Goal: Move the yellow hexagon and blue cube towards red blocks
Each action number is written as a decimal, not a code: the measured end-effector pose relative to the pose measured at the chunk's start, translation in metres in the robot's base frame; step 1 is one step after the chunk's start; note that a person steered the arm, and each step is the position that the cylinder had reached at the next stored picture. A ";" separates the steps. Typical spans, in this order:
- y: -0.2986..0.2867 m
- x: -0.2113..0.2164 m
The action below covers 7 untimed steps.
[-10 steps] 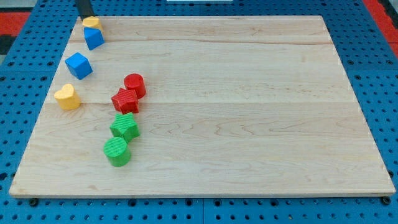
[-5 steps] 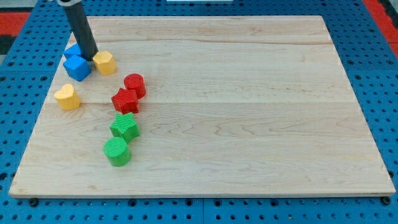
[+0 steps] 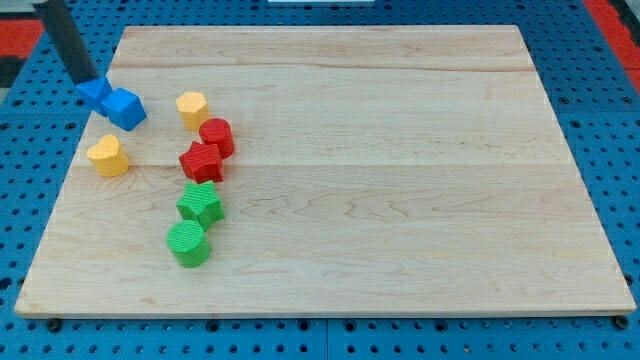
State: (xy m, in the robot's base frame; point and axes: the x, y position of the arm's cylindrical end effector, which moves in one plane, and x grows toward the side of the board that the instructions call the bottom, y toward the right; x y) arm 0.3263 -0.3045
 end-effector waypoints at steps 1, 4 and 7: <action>0.000 0.027; 0.032 0.017; 0.045 0.064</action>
